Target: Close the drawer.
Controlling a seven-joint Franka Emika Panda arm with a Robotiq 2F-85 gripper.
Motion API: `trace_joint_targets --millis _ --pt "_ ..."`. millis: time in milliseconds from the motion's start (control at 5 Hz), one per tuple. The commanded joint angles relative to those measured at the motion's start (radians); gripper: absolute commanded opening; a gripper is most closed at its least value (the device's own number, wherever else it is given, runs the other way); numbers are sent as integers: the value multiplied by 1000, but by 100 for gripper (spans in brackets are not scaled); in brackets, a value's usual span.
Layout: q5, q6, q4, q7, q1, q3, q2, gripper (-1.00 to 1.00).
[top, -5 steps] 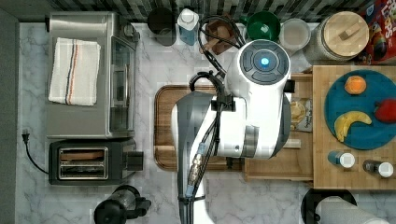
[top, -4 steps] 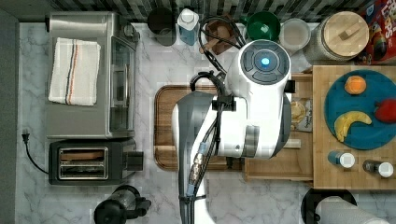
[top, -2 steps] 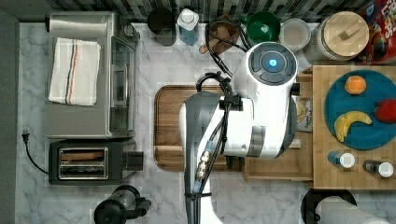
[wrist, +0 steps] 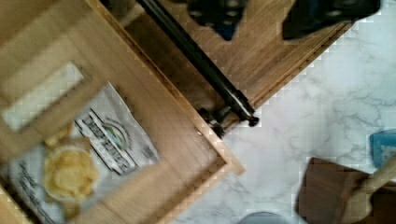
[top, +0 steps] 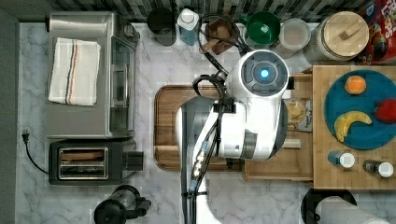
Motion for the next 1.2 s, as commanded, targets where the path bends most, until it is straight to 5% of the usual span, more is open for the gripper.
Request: trace_joint_targets --millis 200,400,600,1200 --pt "52 37 -172 -199 66 164 -115 100" --pt "43 59 -207 -299 71 189 -115 100" --pt "83 92 -233 -375 70 195 -107 -100" --pt "23 264 -314 -497 6 193 -23 -100"
